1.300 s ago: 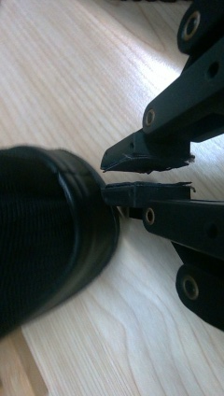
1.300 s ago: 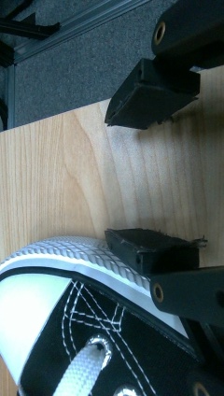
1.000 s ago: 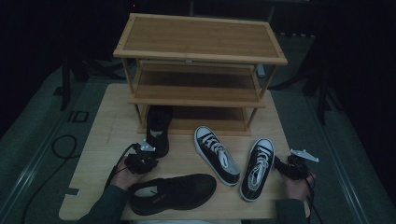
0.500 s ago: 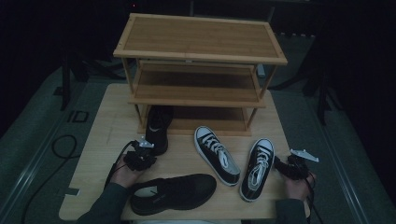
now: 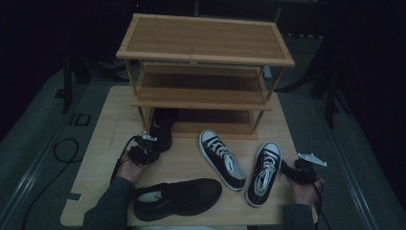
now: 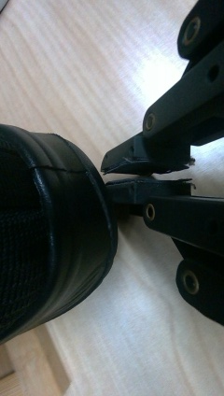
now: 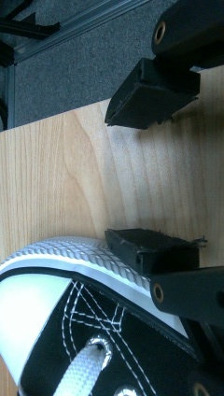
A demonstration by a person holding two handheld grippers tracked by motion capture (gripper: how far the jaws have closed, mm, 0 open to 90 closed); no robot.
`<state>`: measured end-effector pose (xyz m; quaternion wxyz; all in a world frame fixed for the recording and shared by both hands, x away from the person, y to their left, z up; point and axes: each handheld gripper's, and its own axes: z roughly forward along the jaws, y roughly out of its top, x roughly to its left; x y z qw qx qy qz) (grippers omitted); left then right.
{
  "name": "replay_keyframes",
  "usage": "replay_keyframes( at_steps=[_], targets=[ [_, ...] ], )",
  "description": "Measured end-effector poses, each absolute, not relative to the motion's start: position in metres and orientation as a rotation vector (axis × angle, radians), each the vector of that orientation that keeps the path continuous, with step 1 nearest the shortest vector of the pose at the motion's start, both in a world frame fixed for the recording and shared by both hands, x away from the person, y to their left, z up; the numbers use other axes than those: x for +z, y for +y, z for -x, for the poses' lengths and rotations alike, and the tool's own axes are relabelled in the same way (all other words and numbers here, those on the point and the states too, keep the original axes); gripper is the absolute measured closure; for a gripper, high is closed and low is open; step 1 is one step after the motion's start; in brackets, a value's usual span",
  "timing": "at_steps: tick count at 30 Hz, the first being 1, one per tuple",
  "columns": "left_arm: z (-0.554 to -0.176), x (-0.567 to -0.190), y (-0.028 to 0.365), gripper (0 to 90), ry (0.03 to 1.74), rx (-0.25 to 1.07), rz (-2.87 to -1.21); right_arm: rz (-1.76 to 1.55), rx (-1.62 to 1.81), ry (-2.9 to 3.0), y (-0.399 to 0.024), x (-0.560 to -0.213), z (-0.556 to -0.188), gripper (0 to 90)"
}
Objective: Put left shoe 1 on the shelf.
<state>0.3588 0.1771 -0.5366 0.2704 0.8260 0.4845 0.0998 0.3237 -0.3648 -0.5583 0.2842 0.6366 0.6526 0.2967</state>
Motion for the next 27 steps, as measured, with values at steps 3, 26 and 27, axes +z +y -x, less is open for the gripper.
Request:
replay_keyframes(
  at_steps=[3, 26, 27],
  targets=[
    [-0.364, -0.537, 0.175, 84.2, 1.312, 0.264, -2.221, -1.703, 0.794, 1.746, -0.365, -0.558, -0.324, 37.9],
    [-0.399, -0.537, 0.168, 84.2, 1.371, 0.246, -2.198, -1.703, 0.794, 1.748, -0.365, -0.558, -0.324, 37.8],
    [-0.399, -0.537, 0.168, 84.2, 1.376, 0.252, -2.196, -1.702, 0.795, 1.748, -0.365, -0.558, -0.324, 37.8]
  ],
)
